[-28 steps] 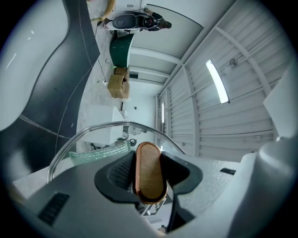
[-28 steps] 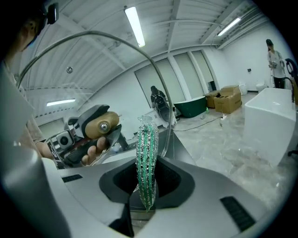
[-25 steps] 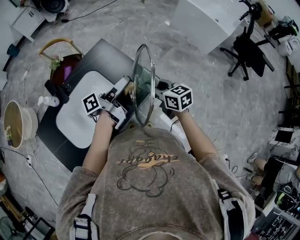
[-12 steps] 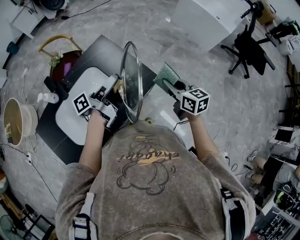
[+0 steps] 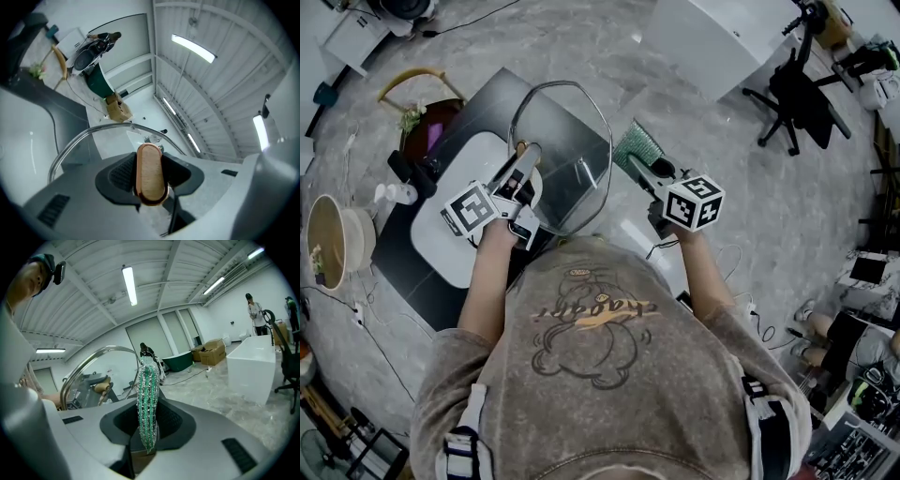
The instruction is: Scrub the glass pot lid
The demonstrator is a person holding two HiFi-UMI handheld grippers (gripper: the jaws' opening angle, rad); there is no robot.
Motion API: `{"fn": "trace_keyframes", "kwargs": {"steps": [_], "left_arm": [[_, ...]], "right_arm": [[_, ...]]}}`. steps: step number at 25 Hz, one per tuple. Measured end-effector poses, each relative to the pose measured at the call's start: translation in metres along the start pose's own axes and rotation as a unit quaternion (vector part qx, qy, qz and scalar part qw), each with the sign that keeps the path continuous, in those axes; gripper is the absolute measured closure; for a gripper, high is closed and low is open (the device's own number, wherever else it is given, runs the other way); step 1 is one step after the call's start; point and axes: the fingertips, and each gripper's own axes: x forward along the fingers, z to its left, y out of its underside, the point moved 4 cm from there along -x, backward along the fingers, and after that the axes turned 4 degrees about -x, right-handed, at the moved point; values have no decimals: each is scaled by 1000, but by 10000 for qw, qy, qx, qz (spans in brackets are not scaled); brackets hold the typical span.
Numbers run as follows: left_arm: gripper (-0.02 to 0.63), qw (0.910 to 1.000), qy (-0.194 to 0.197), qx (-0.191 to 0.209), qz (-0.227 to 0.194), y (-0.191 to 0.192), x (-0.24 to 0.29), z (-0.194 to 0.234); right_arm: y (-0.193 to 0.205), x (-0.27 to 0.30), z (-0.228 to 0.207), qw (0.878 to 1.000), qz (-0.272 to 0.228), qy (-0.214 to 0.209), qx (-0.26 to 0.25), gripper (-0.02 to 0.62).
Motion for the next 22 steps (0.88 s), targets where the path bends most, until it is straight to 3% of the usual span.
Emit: {"fn": "trace_keyframes", "kwargs": {"steps": [4, 8, 22], "left_arm": [[434, 9938, -582, 949, 33, -11, 1, -6], [434, 9771, -1156, 1766, 277, -12, 5, 7], [433, 9469, -1960, 2340, 1011, -9, 49, 67]], "right_arm": [[-1, 0, 1, 10000, -53, 14, 6, 506], [-2, 1, 1, 10000, -85, 9, 7, 506], [2, -4, -2, 9998, -109, 110, 94, 506]]}}
